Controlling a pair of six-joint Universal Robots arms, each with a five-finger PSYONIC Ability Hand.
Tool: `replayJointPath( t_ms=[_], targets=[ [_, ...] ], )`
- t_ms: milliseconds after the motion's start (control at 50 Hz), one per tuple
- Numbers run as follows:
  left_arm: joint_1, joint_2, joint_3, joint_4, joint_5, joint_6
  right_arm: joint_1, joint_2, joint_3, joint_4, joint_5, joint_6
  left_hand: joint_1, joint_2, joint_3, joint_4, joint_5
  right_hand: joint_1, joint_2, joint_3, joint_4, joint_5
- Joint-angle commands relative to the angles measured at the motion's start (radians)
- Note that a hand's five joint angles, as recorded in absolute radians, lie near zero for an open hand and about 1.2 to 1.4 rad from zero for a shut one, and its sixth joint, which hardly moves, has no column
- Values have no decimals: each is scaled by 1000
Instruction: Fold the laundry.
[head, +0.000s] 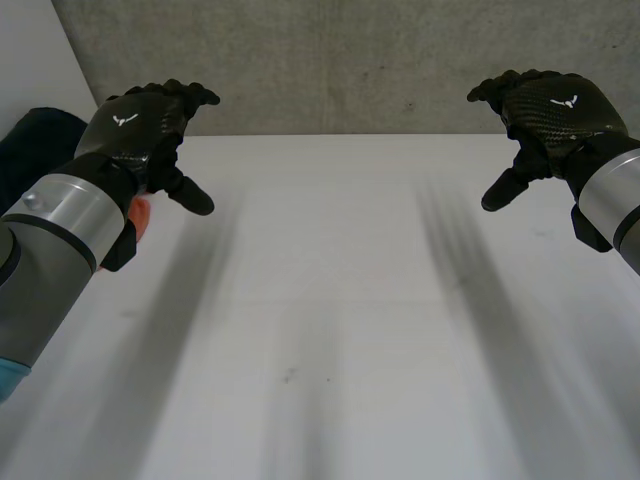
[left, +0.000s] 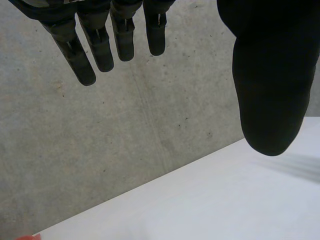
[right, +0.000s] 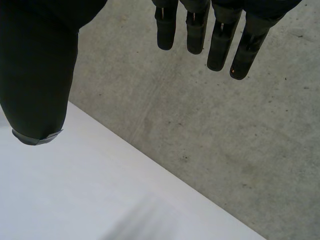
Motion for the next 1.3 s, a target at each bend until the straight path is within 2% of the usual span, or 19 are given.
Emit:
replayJointPath(
  t_ms=[20,100,180,260,340,420,560,640,760,900,1020,1080,1140,1200,1300],
  targets=[
    [5,3,7,0,-3,14,-1,0,1,-2,-3,-2,-86,-97,-94,-97,-94,-31,-97,-100,-101,-89],
    [20,2,1,0,-3,51,0,-1,-1,-2,-4,-2,-86,-97,-94,-97,-94,-31,-97,-100,-101,-89],
    [78,-7,-5,0,0,140,0,-1,-1,-2,-4,-2,-86,-97,-94,-97,-94,-31,-97,-100,-101,-89],
    [172,-38,-3,17,2,258,0,0,2,-2,-6,-2,-89,-100,-97,-100,-97,-31,-97,-100,-101,-89],
    [316,-157,36,75,2,419,0,0,4,-2,-6,-2,-80,-92,-89,-92,-89,-31,-97,-100,-101,-89],
    [426,-271,90,135,-1,566,2,0,10,-3,-6,-2,-77,-89,-86,-89,-86,-31,-97,-100,-101,-89],
    [534,-473,206,187,-9,773,5,0,21,-5,-7,-2,-56,-68,-65,-68,-65,-31,-97,-100,-101,-89],
    [560,-561,260,200,-9,819,26,3,25,-13,-6,-3,26,14,17,14,17,-31,-97,-100,-101,-89],
    [574,-641,314,203,-6,823,56,22,36,-34,-1,-6,207,196,199,196,199,-31,-97,-100,-101,-89],
    [575,-695,366,253,-8,816,79,25,50,-34,3,-61,1114,1102,1105,1102,1105,-31,-97,-100,-101,-89],
    [555,-685,337,420,-50,823,100,28,50,-34,3,-92,1129,1118,1121,1118,1121,-31,-97,-100,-101,-89],
    [528,-664,317,446,-77,820,100,28,50,-34,3,-92,1129,1118,1121,1118,1121,-31,-97,-100,-101,-89],
    [454,-563,268,450,-86,804,100,26,47,-34,5,-92,1129,1118,1121,1118,1121,-31,-97,-100,-101,-89],
    [367,-440,201,451,-84,741,99,23,44,-34,5,-92,1129,1118,1121,1118,1121,-31,-97,-100,-101,-89],
    [186,-282,126,447,-81,536,89,19,38,-34,7,-92,1129,1118,1121,1118,1121,-31,-97,-100,-101,-89]
  ],
)
